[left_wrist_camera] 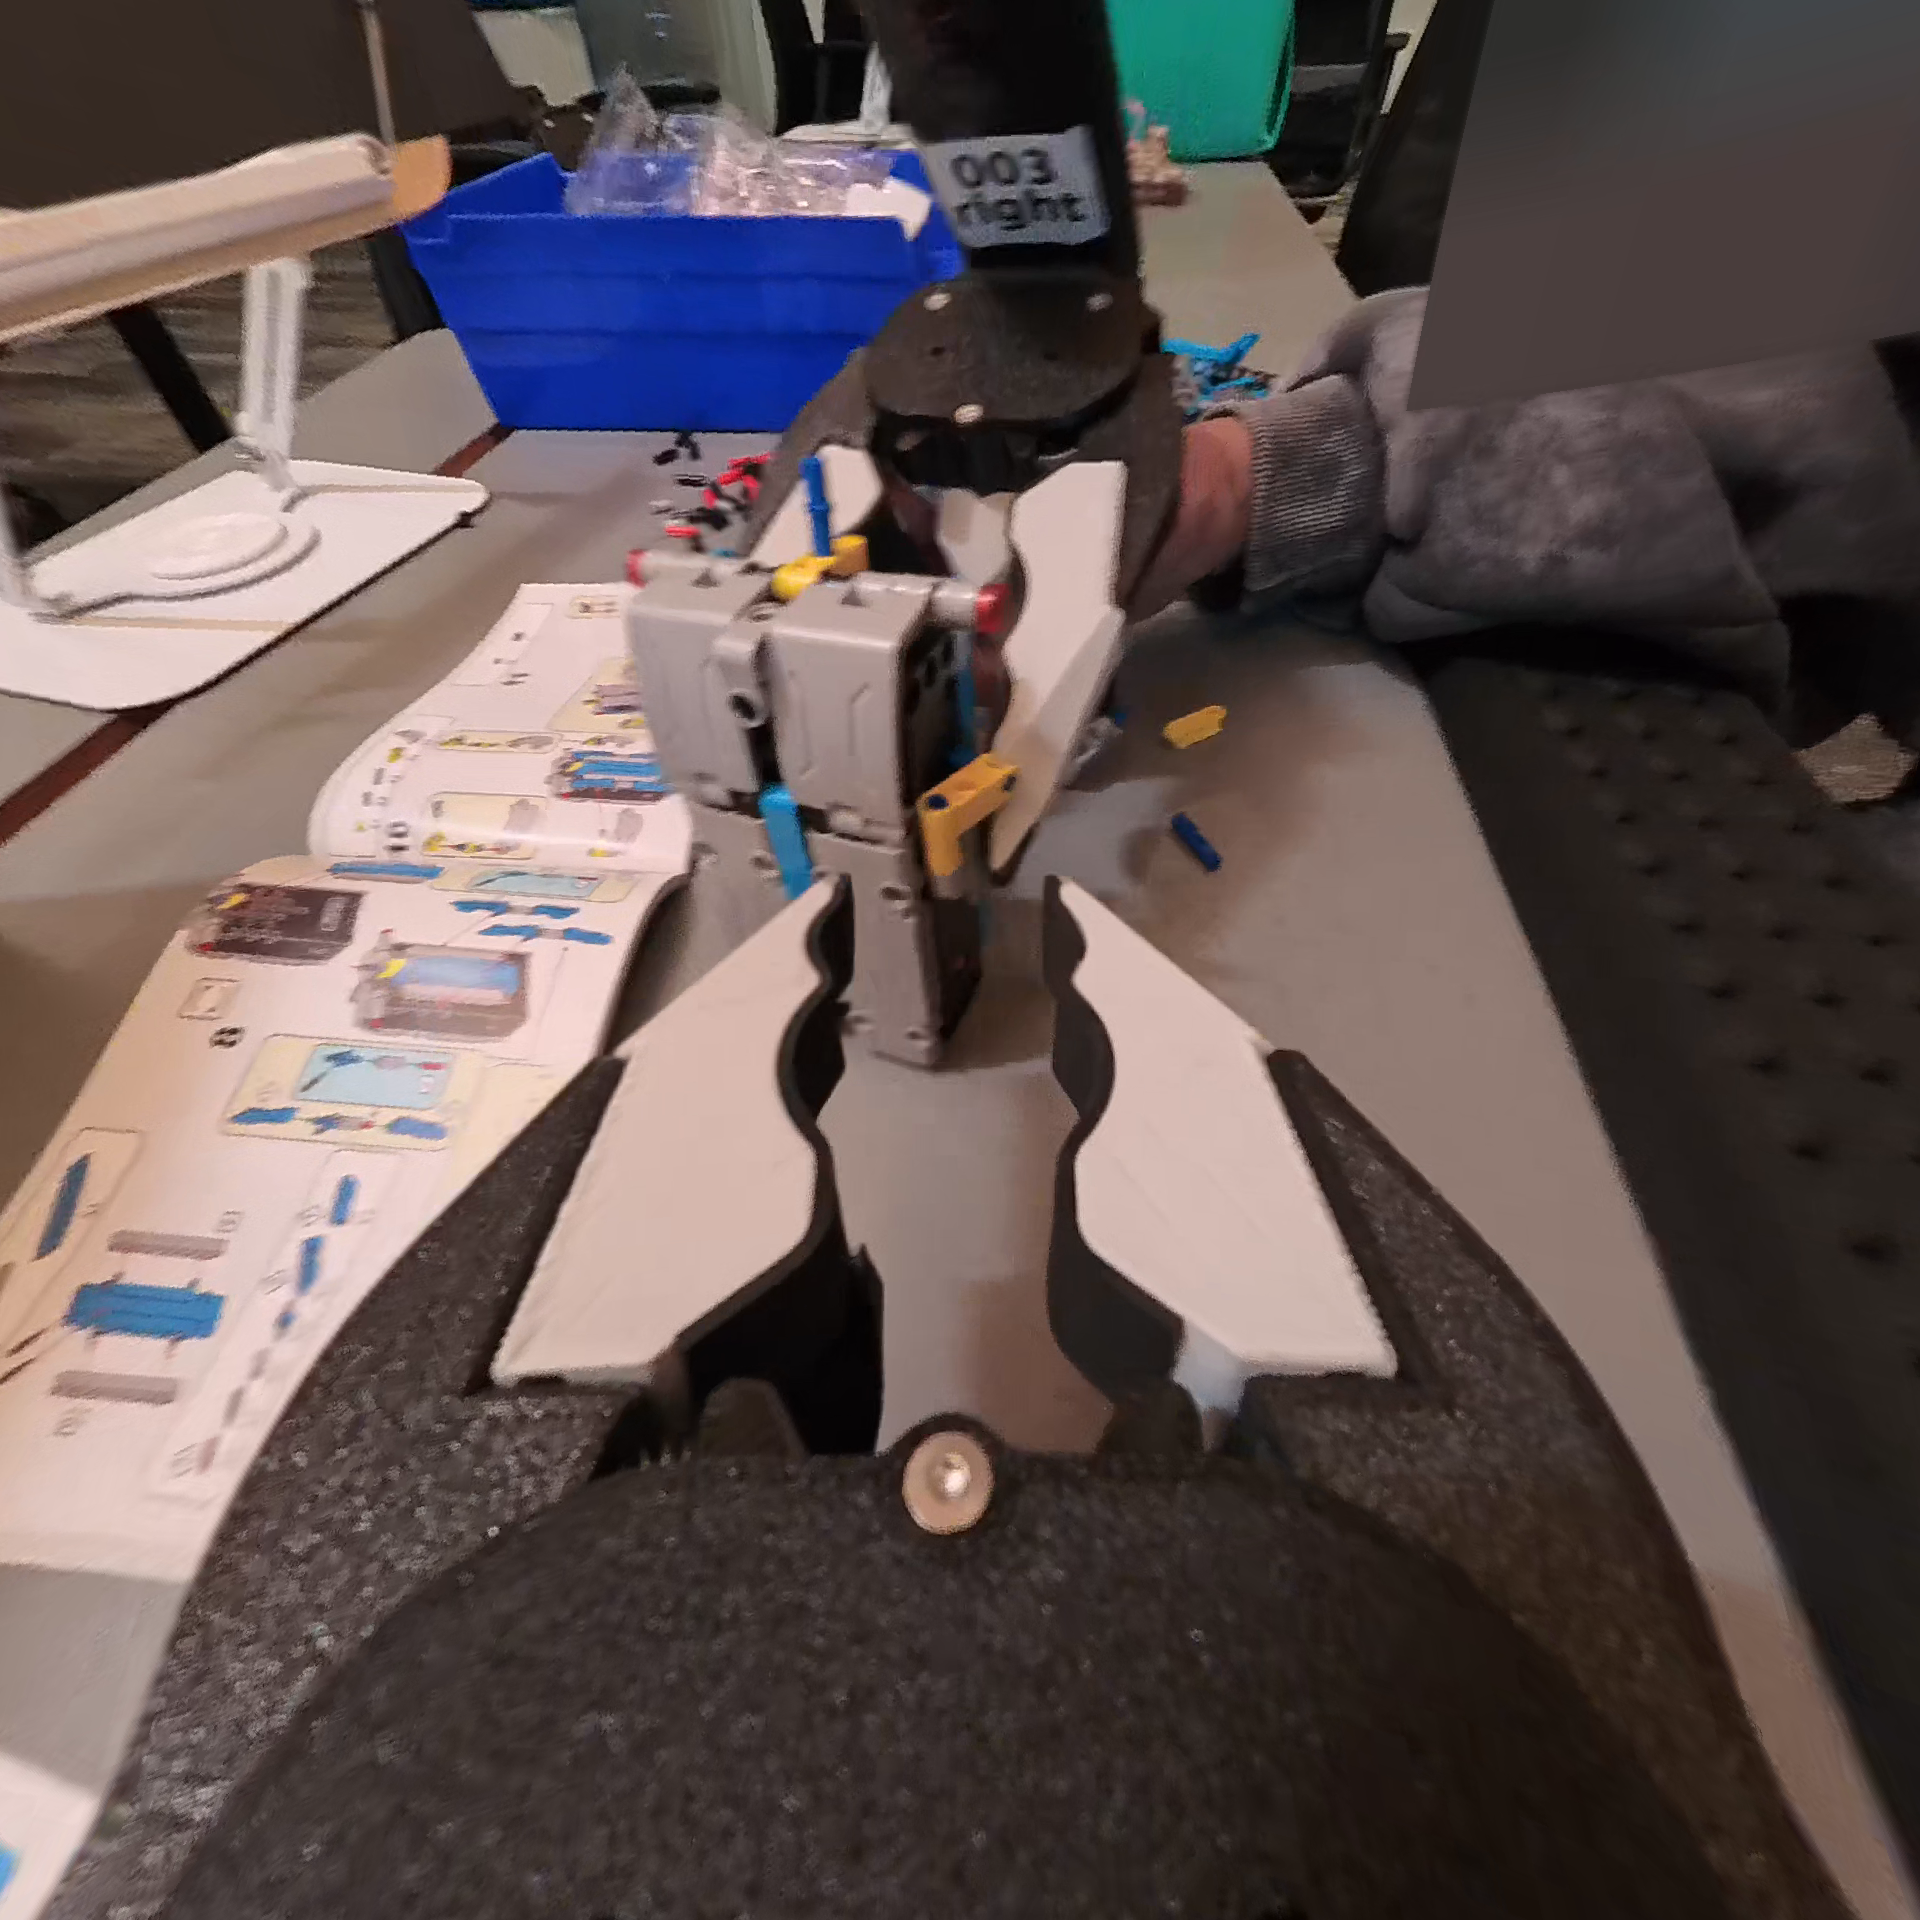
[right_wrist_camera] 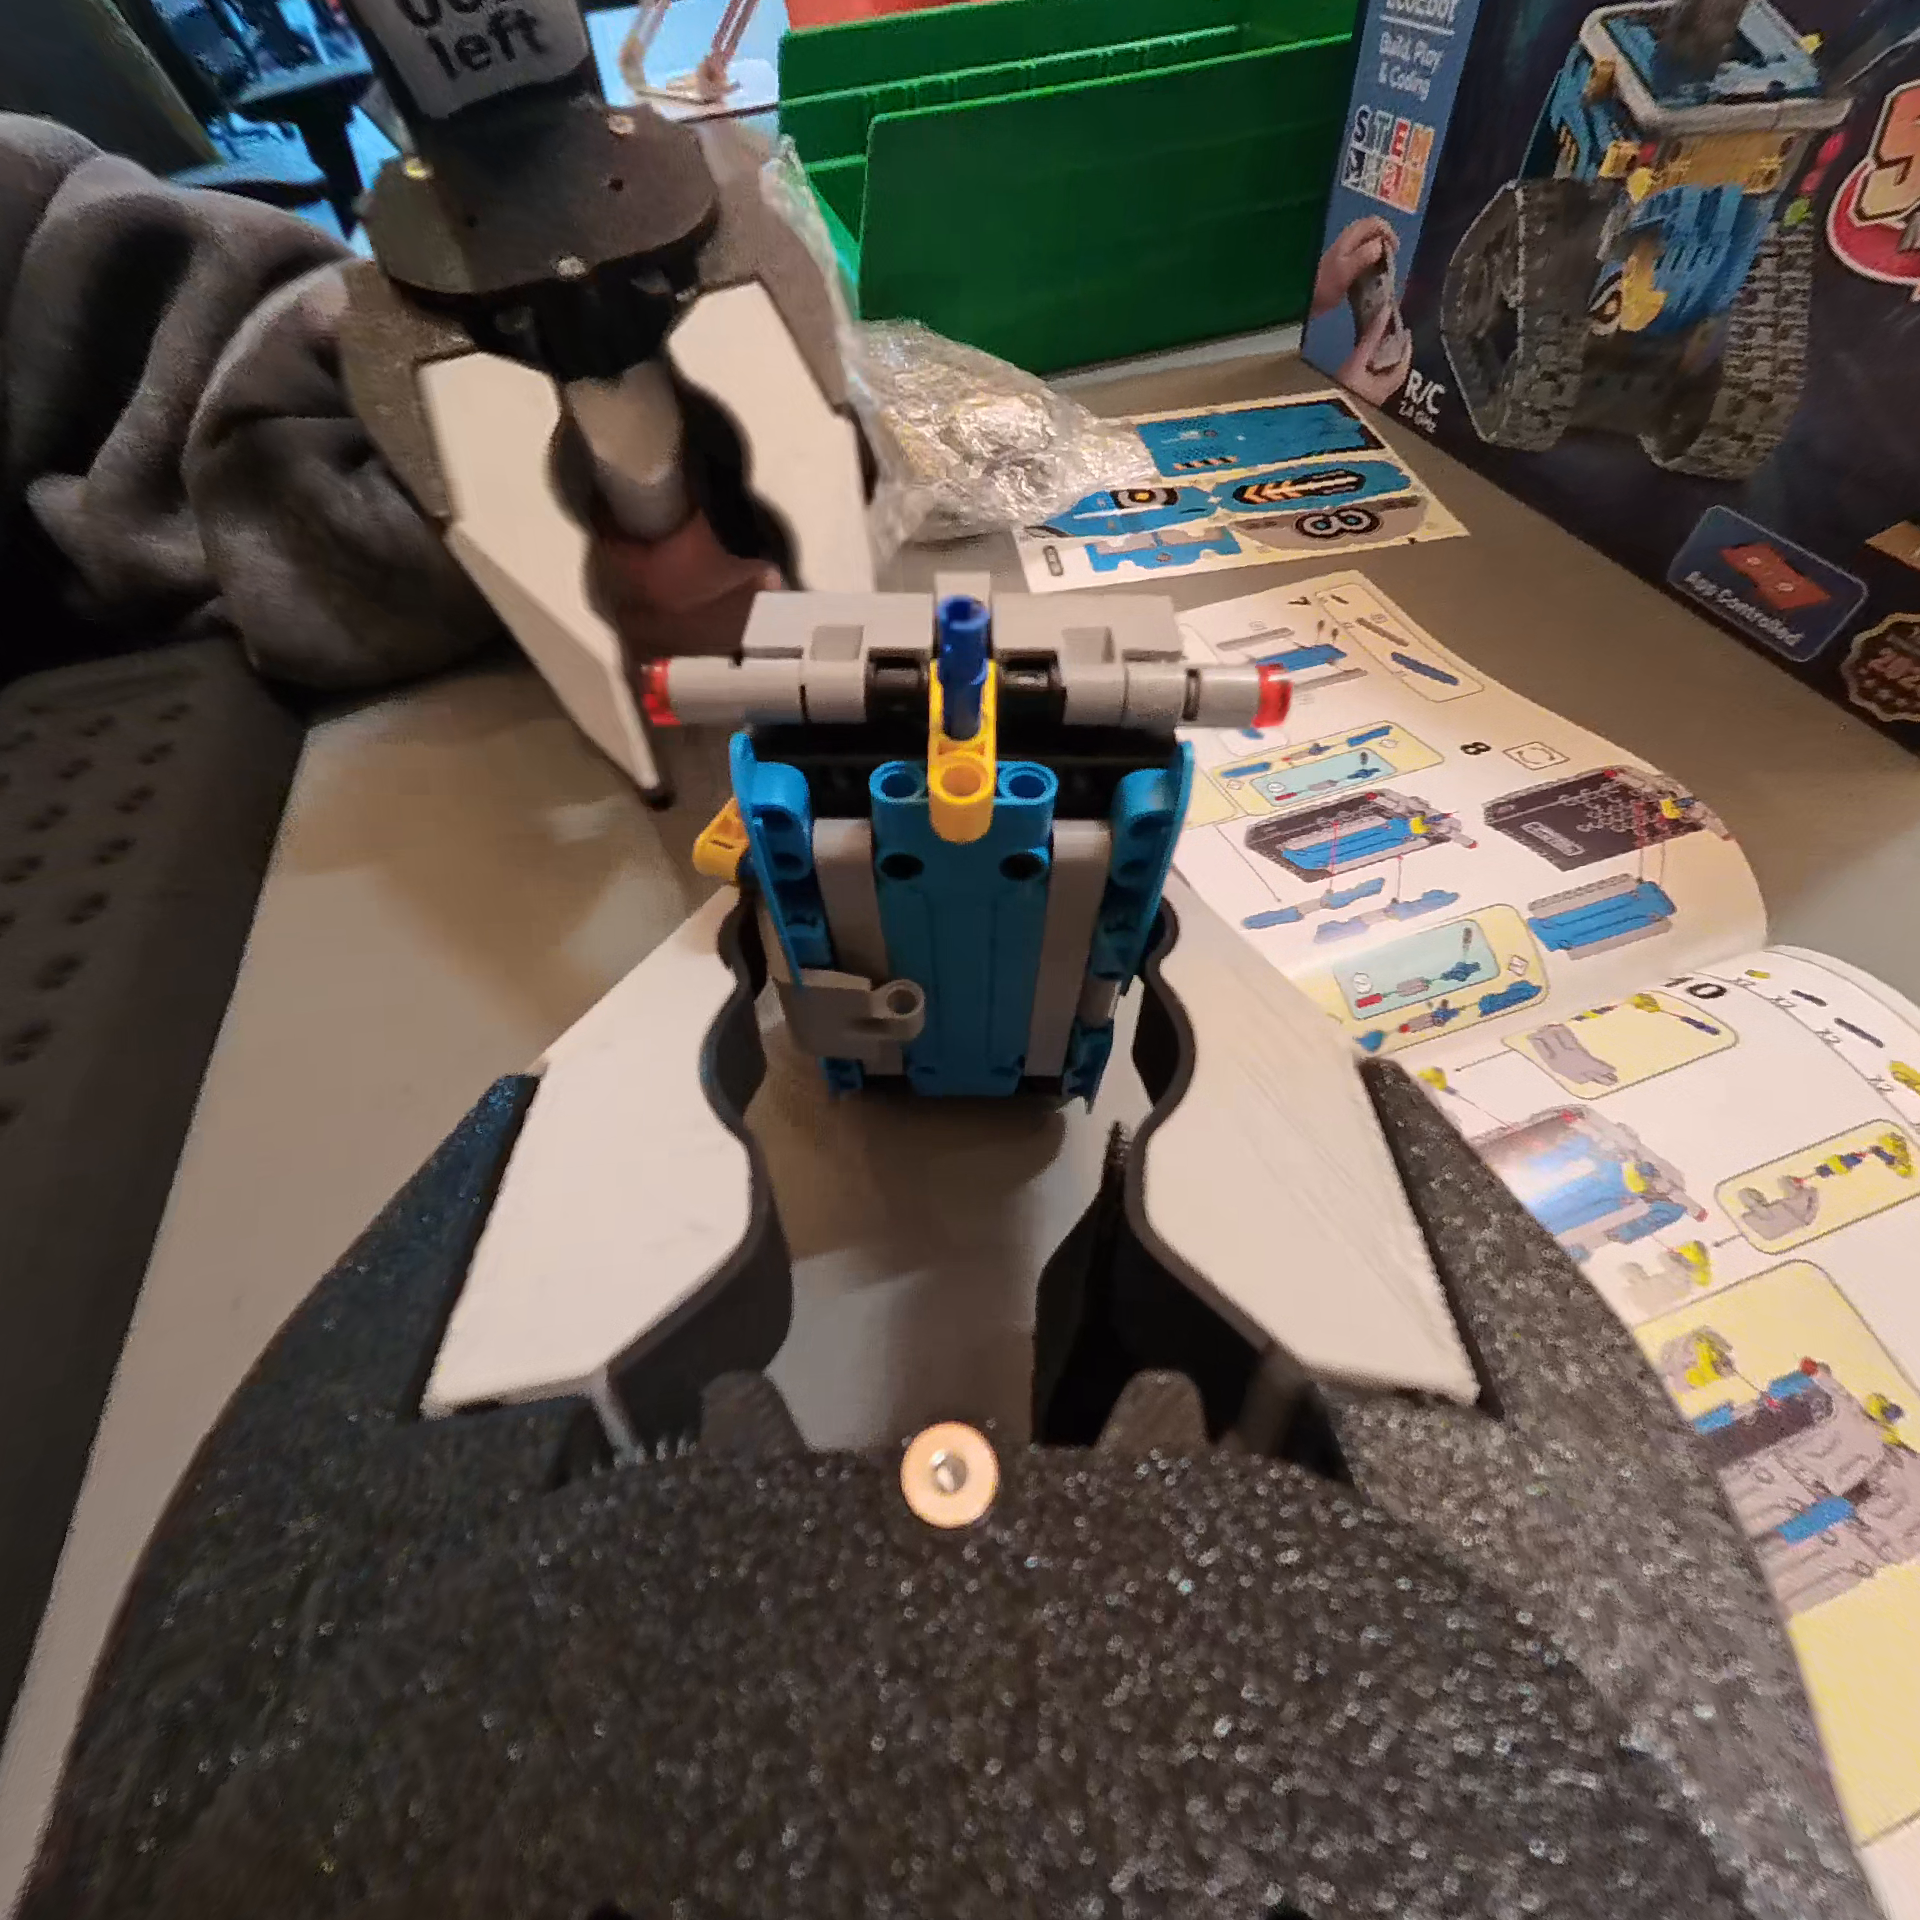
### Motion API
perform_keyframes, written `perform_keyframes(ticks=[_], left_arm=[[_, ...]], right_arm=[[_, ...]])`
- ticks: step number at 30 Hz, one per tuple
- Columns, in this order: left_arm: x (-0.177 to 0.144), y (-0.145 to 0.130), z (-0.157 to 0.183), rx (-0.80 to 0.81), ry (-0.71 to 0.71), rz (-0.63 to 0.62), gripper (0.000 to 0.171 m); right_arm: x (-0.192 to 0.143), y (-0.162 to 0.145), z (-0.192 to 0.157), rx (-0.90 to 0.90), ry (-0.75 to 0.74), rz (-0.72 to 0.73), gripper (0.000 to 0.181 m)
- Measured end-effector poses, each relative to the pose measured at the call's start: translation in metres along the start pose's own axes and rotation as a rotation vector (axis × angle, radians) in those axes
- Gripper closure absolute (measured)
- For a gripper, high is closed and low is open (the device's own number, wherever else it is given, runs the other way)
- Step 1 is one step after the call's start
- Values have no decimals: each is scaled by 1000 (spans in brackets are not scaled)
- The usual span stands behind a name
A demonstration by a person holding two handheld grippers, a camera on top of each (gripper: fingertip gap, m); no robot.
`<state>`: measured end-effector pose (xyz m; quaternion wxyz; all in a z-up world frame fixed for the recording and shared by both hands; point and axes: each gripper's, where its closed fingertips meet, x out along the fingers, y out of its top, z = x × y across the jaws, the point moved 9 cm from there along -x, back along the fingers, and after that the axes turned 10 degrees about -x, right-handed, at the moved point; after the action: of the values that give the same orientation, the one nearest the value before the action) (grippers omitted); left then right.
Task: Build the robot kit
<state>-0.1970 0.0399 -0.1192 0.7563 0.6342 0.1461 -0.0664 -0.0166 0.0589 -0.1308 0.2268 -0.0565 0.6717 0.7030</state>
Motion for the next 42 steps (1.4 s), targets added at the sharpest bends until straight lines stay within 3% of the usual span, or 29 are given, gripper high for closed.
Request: perform_keyframes(ticks=[15,24,35,38,42], left_arm=[[12,-5,18,-123,124,-37,147],[19,-5,24,-103,175,-27,166],[17,-5,20,-101,181,-31,148],[12,-6,17,-110,108,-29,135],[13,-6,13,-79,72,-55,132]], right_arm=[[1,-2,-4,5,34,-27,109],[4,0,-12,-4,58,-32,90],[3,1,-12,20,87,-19,95],[3,1,-11,22,101,-26,95],[3,1,-11,23,107,-28,95]])
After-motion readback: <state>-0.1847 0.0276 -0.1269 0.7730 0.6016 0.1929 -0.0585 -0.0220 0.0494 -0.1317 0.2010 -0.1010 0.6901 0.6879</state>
